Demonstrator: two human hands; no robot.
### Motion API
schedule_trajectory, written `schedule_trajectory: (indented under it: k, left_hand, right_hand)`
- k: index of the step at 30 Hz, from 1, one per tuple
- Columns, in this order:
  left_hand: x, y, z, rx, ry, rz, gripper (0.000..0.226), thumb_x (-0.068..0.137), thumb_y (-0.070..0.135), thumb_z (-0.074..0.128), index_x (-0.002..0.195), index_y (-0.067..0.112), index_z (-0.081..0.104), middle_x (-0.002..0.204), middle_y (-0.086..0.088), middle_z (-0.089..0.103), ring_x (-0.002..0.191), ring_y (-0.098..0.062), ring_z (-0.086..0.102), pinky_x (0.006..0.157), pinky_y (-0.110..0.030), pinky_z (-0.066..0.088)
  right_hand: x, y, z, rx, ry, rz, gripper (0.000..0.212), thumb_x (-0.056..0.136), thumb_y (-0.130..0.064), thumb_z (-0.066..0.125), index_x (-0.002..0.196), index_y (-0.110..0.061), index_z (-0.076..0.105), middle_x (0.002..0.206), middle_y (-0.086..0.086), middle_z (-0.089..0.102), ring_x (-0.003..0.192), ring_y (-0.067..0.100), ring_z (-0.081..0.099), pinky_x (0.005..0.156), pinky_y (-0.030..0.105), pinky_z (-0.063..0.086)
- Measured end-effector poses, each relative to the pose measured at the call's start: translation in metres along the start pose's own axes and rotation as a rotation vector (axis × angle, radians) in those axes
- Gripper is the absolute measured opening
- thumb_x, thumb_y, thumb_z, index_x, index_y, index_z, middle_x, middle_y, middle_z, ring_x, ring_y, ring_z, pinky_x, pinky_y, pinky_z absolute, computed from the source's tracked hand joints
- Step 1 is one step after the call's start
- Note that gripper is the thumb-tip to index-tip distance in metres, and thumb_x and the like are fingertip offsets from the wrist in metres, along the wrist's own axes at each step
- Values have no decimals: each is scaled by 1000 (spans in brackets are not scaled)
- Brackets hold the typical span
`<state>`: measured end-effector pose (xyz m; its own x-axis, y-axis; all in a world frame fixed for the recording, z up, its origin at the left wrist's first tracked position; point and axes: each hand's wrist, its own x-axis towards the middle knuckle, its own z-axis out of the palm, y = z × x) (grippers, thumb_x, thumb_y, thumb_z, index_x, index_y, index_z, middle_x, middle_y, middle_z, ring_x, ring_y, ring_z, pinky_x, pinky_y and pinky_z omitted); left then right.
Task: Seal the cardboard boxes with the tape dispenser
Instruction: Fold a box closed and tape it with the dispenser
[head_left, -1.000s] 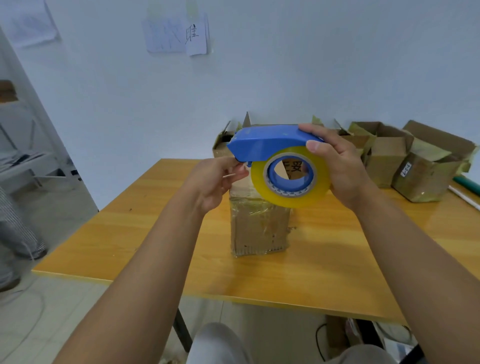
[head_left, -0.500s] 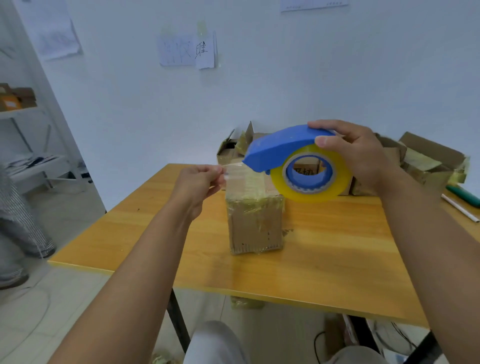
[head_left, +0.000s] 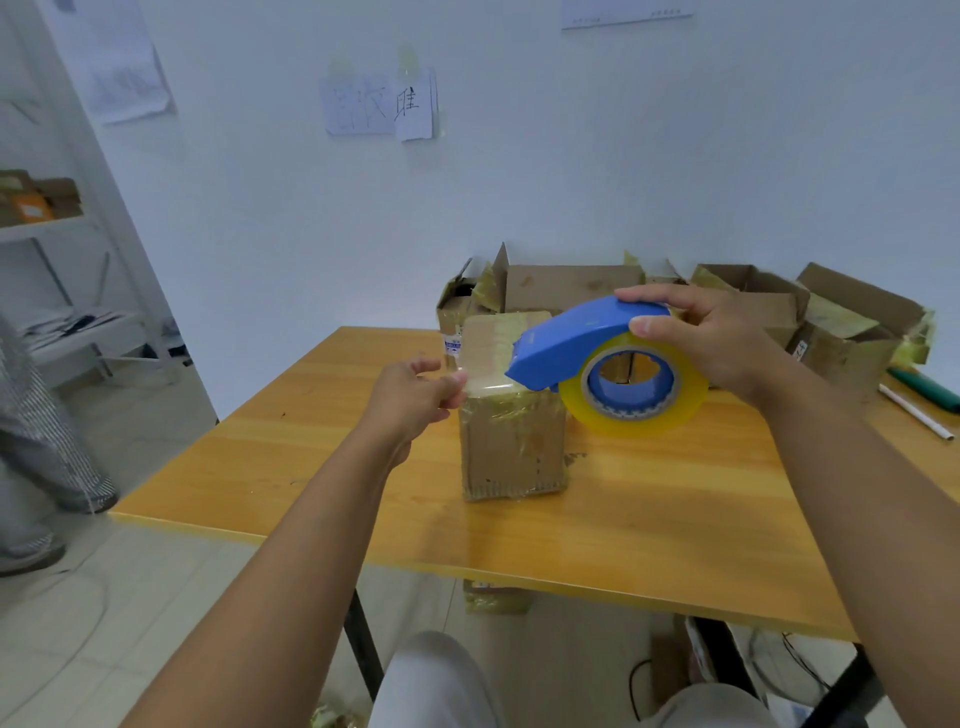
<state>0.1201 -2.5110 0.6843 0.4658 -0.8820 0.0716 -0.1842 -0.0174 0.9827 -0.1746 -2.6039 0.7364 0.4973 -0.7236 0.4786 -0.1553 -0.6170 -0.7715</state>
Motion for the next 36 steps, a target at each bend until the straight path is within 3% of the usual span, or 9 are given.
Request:
schedule_trajectory:
  k: [5,14,19,21,23,26,29,32,36]
  left_hand:
    - [1,-8,6,1,-17,-51,12,91,24,71,97,13,69,64,6,69,63,-5,66,59,-23,48]
    - [6,-8,4,-141,-131,-277,25,90,23,68,109,8,68,62,0,66,53,-10,61,53,-24,49]
    - [5,-8,-4,285,-174,-294,56,88,64,55,105,11,60,68,-6,72,58,-16,66,59,-27,52]
    - [3,-17,1,454,1,-98,56,90,65,52,112,14,59,86,-2,71,78,-17,66,68,-31,51]
    - [-5,-29,8,560,220,294,44,94,48,56,126,17,57,109,2,63,100,-17,58,79,-32,45]
    - [-17,-38,23,776,158,808,48,88,37,62,131,15,58,130,-2,59,121,-21,50,99,-36,39]
    - [-16,-45,33,989,86,887,51,88,38,69,133,18,57,135,1,58,125,-22,50,106,-38,34]
    - [-6,-47,30,946,137,956,33,88,22,71,120,16,66,122,1,66,114,-24,59,95,-38,39]
    - [15,-52,12,980,152,1039,25,88,21,73,113,15,68,116,2,69,106,-26,63,87,-38,39]
  right_hand:
    - [0,4,1,-11,14,11,25,92,-31,68,113,-44,69,120,-21,65,105,-5,62,81,10,49]
    - [-1,5,2,-43,-16,22,24,92,-29,68,112,-44,68,119,-26,63,105,-11,59,81,4,46]
    - [-5,6,6,-65,-7,14,25,93,-27,68,113,-42,67,120,-24,61,102,-14,58,78,2,44]
    - [-7,7,7,-63,2,16,25,93,-27,68,112,-43,67,120,-23,62,101,-14,58,77,2,43]
    - [-8,7,7,-58,15,21,24,93,-27,68,112,-42,68,119,-22,62,100,-14,58,77,2,43]
    - [-9,7,7,-59,26,24,23,93,-27,68,111,-41,68,117,-22,63,98,-14,59,76,2,42]
    - [-8,2,9,-55,22,30,23,92,-28,69,110,-41,69,116,-20,63,94,-12,60,74,3,44]
    - [-6,-4,14,-74,20,41,23,89,-33,73,110,-42,70,115,-20,64,95,-9,61,75,7,47]
    - [-2,-10,30,-75,30,59,26,87,-40,75,112,-39,71,115,-20,65,100,-5,61,82,14,46]
